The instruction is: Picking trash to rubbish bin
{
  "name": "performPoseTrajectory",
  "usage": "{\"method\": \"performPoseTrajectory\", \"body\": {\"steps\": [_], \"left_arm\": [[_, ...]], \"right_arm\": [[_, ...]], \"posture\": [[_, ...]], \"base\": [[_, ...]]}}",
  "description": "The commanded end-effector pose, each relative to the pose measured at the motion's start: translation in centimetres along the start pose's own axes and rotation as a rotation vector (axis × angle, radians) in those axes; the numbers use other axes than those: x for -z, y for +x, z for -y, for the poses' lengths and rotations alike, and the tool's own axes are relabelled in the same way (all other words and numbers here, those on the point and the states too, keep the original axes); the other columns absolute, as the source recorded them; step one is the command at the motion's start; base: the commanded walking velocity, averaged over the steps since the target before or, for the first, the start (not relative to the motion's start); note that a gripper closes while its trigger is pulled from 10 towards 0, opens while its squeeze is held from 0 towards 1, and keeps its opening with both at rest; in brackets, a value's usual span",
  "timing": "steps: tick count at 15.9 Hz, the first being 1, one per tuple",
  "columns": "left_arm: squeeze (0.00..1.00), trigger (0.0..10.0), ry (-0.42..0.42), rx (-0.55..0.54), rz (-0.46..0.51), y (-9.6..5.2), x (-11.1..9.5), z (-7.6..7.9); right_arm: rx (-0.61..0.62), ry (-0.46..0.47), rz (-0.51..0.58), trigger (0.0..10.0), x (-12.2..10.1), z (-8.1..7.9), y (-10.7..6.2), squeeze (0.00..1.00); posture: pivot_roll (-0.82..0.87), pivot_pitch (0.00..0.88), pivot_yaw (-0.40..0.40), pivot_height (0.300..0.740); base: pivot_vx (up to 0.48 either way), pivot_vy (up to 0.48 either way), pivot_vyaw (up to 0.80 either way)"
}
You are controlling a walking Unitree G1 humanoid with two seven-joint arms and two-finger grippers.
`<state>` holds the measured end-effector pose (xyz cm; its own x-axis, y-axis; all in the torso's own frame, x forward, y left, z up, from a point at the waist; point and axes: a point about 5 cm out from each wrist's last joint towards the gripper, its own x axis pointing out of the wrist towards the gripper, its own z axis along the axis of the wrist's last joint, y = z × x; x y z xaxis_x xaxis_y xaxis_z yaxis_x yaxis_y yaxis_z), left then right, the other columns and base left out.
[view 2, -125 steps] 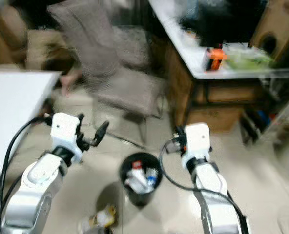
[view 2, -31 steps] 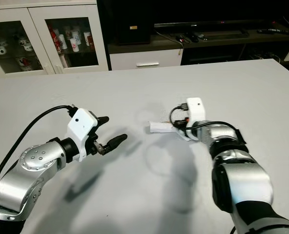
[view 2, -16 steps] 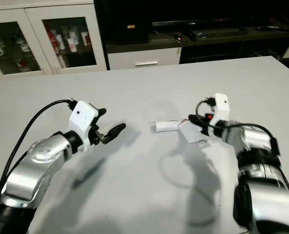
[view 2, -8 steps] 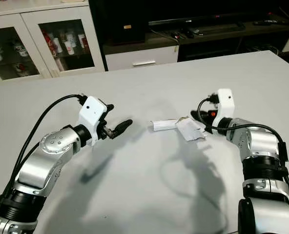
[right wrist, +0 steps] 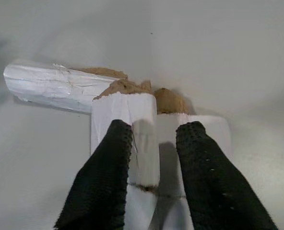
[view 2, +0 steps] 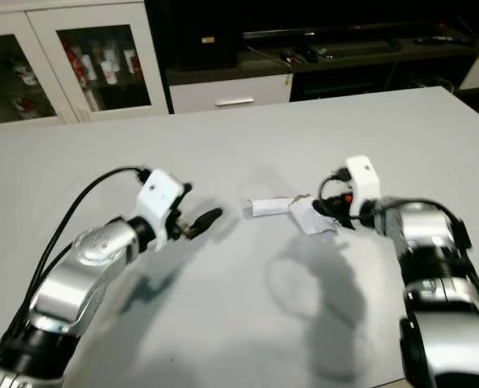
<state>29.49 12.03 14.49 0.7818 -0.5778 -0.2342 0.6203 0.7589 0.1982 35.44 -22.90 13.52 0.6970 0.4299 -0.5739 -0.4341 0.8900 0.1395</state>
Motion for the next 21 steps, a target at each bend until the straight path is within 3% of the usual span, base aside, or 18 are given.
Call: {"method": "performPoseTrajectory", "body": {"steps": [1,4,5,6,7,8,9,11,12,13,14,16,17,18,21], "left_arm": [[0.00,10.0,0.010,-0.032,0.003,-0.5,-0.3,-0.4],[0.00,10.0,0.007,-0.051,-0.007,-1.3,0.0,-0.3],[0.00,10.0,0.022,-0.057,-0.009,-1.4,0.0,-0.4],[0.00,10.0,0.031,-0.063,-0.007,-1.5,-0.1,-0.5],[0.00,10.0,0.026,-0.075,-0.002,-1.7,-0.2,-0.6],[0.00,10.0,0.035,-0.086,-0.003,-1.7,-0.2,-0.8],[0.00,10.0,0.051,-0.093,-0.004,-1.8,-0.3,-0.9],[0.00,10.0,0.049,-0.083,-0.006,-1.8,-0.3,-0.8],[0.00,10.0,0.038,-0.072,-0.012,-1.7,-0.2,-0.6],[0.00,10.0,0.036,-0.070,-0.015,-1.7,-0.2,-0.5],[0.00,10.0,0.045,-0.058,-0.020,-1.7,-0.2,-0.4],[0.00,10.0,0.032,-0.032,-0.011,-1.7,-0.4,-0.1],[0.00,10.0,-0.013,0.084,-0.025,-2.0,-0.6,0.9],[0.00,10.0,-0.016,0.167,-0.043,-2.4,-0.6,1.7],[0.00,10.0,0.007,0.274,-0.089,-3.0,-0.4,2.9]], "right_arm": [[-0.006,-0.035,-0.001,10.0,-0.7,0.1,-0.2,1.00],[-0.070,-0.058,0.006,10.0,-1.5,0.8,-1.9,1.00],[-0.115,-0.119,-0.029,10.0,-1.4,0.9,-2.8,1.00],[-0.124,-0.241,-0.070,10.0,-1.2,1.3,-3.7,1.00],[-0.147,-0.423,-0.093,10.0,-1.4,1.5,-4.8,1.00],[-0.191,-0.548,-0.084,10.0,-1.7,1.1,-5.4,1.00],[-0.158,-0.695,-0.081,10.0,-2.0,0.9,-5.6,1.00],[-0.089,-0.859,-0.091,10.0,-1.9,1.0,-5.4,1.00],[-0.108,-0.905,-0.129,10.0,-1.1,0.9,-5.3,0.32],[-0.116,-0.919,-0.154,10.0,-0.6,0.9,-5.3,0.32],[-0.147,-0.999,-0.188,10.0,0.5,0.7,-4.8,0.00],[-0.134,-1.068,-0.162,10.0,0.8,0.6,-4.2,0.00],[-0.124,-1.176,-0.160,10.0,1.4,0.3,-3.4,0.00],[-0.107,-1.199,-0.148,10.0,1.7,0.2,-3.0,0.00],[-0.041,-1.295,-0.063,10.0,2.4,-0.6,-1.4,0.00]], "posture": [[-0.01,0.000,-0.043,0.740],[0.01,0.000,-0.067,0.740],[0.02,0.000,-0.069,0.740],[0.02,0.000,-0.075,0.740],[0.01,0.000,-0.073,0.740],[0.01,0.000,-0.070,0.740],[0.01,0.000,-0.067,0.740],[0.00,0.000,-0.063,0.740],[0.00,0.000,-0.061,0.740],[0.01,0.000,-0.058,0.740],[0.00,0.000,-0.055,0.740],[0.01,0.000,-0.056,0.740],[0.01,0.000,-0.058,0.740],[0.01,0.000,-0.060,0.740],[0.01,0.000,-0.055,0.740]], "base": [[0.000,0.000,0.00],[0.000,0.000,0.00],[0.000,0.000,0.00],[0.000,0.000,0.00],[0.000,0.000,0.00],[0.000,0.000,0.00],[0.000,0.000,0.00],[0.000,0.000,0.00],[0.000,0.000,0.00],[0.000,0.000,0.00],[0.000,0.000,0.00],[0.000,0.000,0.00],[0.000,0.000,0.00],[0.000,0.000,0.00],[0.000,0.000,0.00]]}}
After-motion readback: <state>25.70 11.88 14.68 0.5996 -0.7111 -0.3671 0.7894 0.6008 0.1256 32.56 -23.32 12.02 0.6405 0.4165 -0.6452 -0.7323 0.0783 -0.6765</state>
